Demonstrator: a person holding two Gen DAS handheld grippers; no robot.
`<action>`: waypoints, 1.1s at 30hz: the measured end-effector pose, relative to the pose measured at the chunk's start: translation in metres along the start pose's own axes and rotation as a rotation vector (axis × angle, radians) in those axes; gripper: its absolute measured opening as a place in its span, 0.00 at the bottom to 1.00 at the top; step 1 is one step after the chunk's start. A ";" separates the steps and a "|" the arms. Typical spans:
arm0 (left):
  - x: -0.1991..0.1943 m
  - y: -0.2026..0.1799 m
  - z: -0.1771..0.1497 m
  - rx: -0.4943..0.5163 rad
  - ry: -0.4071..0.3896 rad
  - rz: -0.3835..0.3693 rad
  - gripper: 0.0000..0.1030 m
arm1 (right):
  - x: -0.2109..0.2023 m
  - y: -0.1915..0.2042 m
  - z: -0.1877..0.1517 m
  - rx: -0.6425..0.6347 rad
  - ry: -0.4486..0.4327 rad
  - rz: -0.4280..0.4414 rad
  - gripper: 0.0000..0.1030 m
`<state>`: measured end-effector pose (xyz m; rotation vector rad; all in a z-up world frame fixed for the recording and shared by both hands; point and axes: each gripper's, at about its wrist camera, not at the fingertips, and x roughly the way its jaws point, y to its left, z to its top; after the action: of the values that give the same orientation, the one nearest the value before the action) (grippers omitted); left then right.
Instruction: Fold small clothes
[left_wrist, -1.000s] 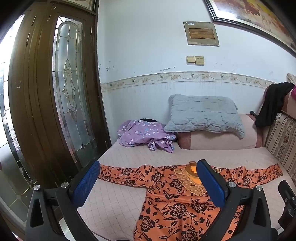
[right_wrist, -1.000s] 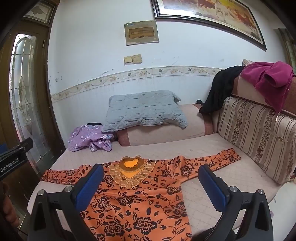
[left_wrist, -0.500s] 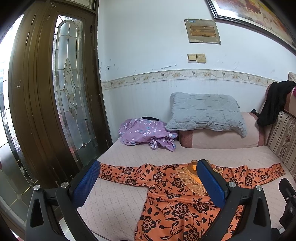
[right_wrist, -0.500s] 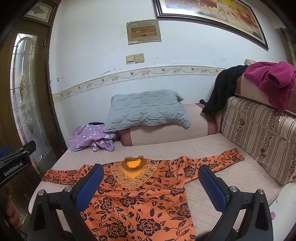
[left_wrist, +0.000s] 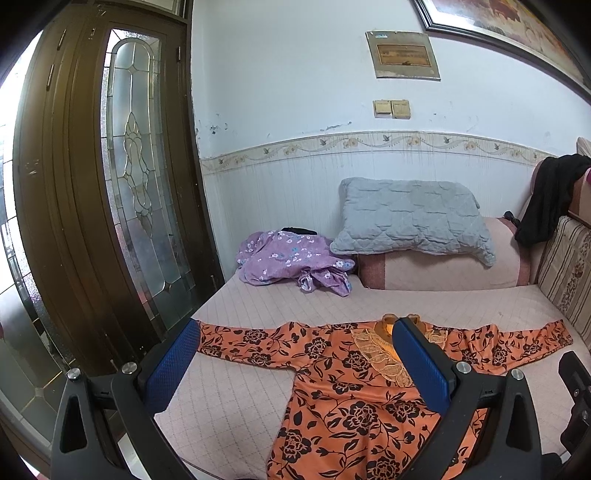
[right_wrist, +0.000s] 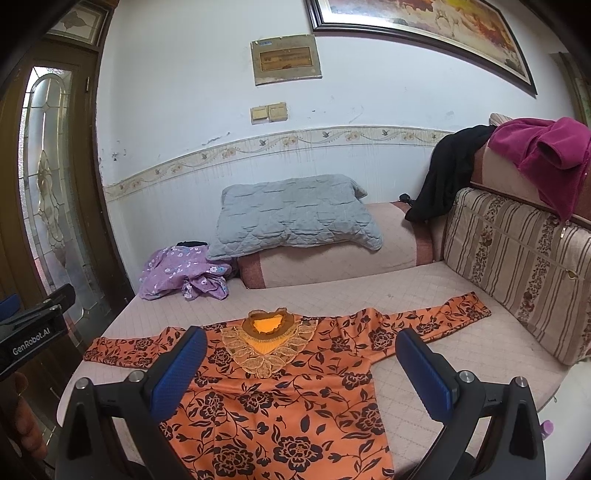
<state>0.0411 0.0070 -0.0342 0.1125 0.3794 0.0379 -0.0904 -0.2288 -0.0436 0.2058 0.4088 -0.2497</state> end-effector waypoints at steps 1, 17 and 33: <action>0.001 0.000 0.000 0.001 0.000 0.001 1.00 | 0.001 -0.001 0.001 -0.006 0.008 -0.004 1.00; 0.018 -0.009 0.003 0.017 0.015 0.007 1.00 | 0.024 -0.003 0.002 -0.057 0.005 -0.032 1.00; 0.116 -0.073 -0.030 0.128 0.163 -0.014 1.00 | 0.122 -0.075 -0.021 0.086 0.136 -0.073 1.00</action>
<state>0.1386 -0.0554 -0.1128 0.2344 0.5454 0.0086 -0.0101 -0.3186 -0.1238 0.2931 0.5413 -0.3261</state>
